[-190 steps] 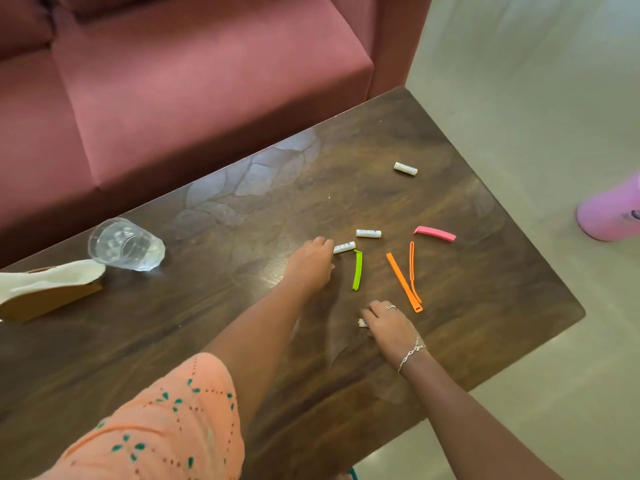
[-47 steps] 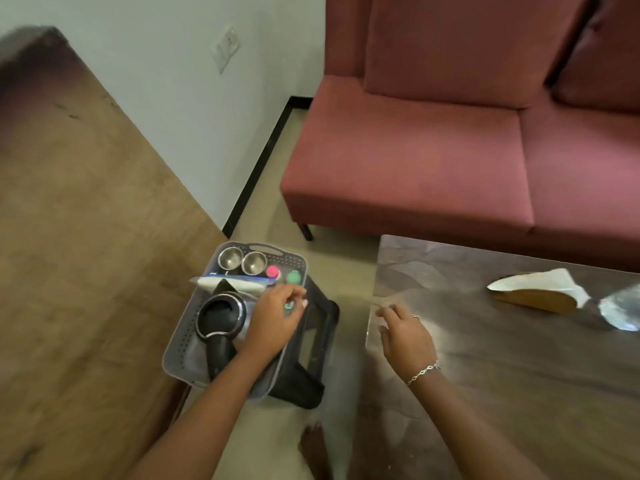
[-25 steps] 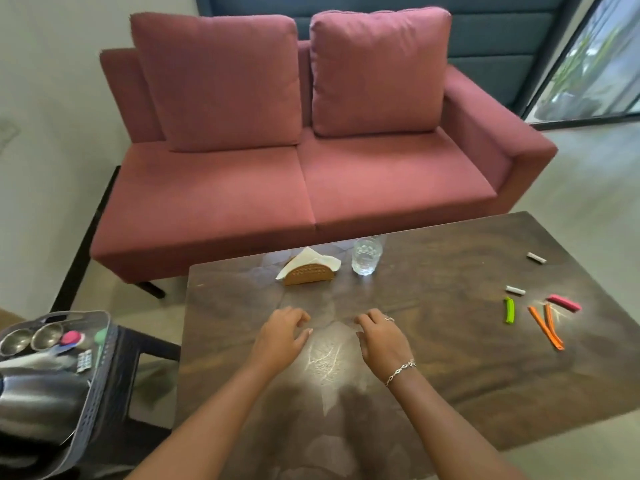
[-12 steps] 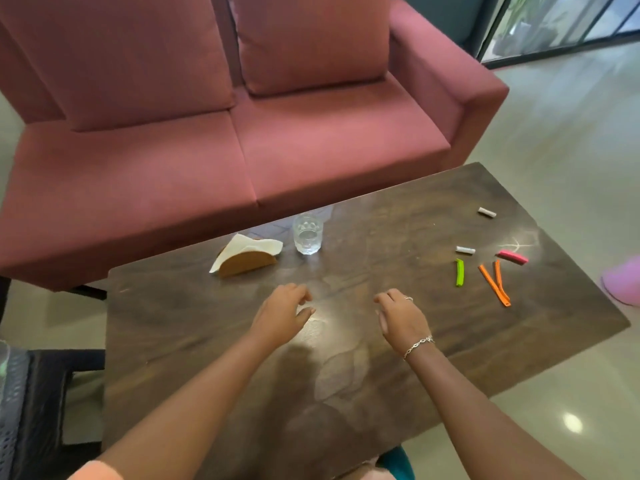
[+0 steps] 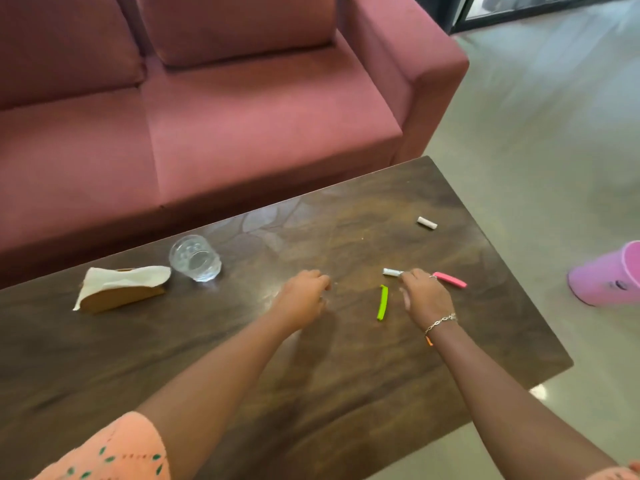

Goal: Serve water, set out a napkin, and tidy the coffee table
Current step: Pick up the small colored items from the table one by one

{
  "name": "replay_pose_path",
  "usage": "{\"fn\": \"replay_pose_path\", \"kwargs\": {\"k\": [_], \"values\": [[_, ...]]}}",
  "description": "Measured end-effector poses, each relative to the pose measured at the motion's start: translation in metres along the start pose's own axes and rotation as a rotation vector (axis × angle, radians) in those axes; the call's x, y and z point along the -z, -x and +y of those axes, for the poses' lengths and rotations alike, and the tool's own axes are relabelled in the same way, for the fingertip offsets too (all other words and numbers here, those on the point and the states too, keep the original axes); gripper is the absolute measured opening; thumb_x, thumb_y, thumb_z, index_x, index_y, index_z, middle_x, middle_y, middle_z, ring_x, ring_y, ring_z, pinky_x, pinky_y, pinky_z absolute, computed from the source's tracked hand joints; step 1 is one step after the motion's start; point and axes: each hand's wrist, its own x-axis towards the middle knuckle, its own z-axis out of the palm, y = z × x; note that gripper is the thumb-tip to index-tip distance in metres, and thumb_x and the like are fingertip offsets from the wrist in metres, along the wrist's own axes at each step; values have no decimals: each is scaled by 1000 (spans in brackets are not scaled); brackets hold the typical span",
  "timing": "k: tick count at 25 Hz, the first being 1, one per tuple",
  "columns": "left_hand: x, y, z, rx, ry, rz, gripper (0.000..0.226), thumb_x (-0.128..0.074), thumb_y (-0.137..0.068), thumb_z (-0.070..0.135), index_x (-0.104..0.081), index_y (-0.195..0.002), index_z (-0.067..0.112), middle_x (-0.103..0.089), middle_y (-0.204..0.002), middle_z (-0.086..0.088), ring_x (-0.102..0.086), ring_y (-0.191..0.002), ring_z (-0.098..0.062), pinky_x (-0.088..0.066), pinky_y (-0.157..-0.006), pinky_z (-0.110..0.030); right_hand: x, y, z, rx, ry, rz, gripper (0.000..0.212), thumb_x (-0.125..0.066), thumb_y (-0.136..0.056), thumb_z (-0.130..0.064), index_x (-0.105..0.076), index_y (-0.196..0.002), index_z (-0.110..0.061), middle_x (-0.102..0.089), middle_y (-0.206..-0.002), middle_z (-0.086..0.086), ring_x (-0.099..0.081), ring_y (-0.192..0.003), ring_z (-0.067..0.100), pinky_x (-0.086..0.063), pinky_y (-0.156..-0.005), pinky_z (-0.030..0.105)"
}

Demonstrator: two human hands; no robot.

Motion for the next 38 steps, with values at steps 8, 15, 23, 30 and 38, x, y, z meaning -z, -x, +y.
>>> {"fn": "replay_pose_path", "kwargs": {"k": [8,15,23,30,38], "values": [[-45,-94,34,-53,-199,-126,27,-47,-91,21,-54,-113,8,-55,-116,-12,-49,-112,-30,-39,-88,-37,-8,-108,107,-152,108,-215,18,-51,-87,-7,-53,-104,-2,-51,-115,16,-49,-107,35,-45,-81,41],[-86,-145,36,-170,-292,-162,20,-48,-89,14,-56,-104,5,-59,-108,-14,-51,-103,-32,-40,-84,-38,-44,-174,131,-112,88,-123,33,-49,-86,1,-50,-119,0,-49,-117,19,-47,-106,40,-46,-79,44],[-129,-181,44,-246,-333,-84,25,-75,-63,10,-59,-83,10,-62,-85,-9,-60,-75,-29,-47,-60,-33,-74,-205,148,31,95,215,21,-60,-63,17,-58,-80,5,-57,-81,27,-56,-75,43,-48,-61,44],[-130,-197,61,-267,-303,-86,22,-38,-90,3,-54,-104,5,-57,-109,-13,-52,-100,-31,-43,-81,-38,-82,-199,148,105,118,269,23,-62,-56,21,-54,-70,4,-54,-70,26,-55,-58,39,-49,-50,38],[-99,-140,42,67,79,15,19,-50,-90,15,-54,-105,4,-55,-113,-13,-47,-109,-30,-40,-88,-39,-76,-179,123,76,-36,341,33,-56,-56,23,-59,-84,5,-57,-78,26,-56,-69,42,-44,-70,43]]}}
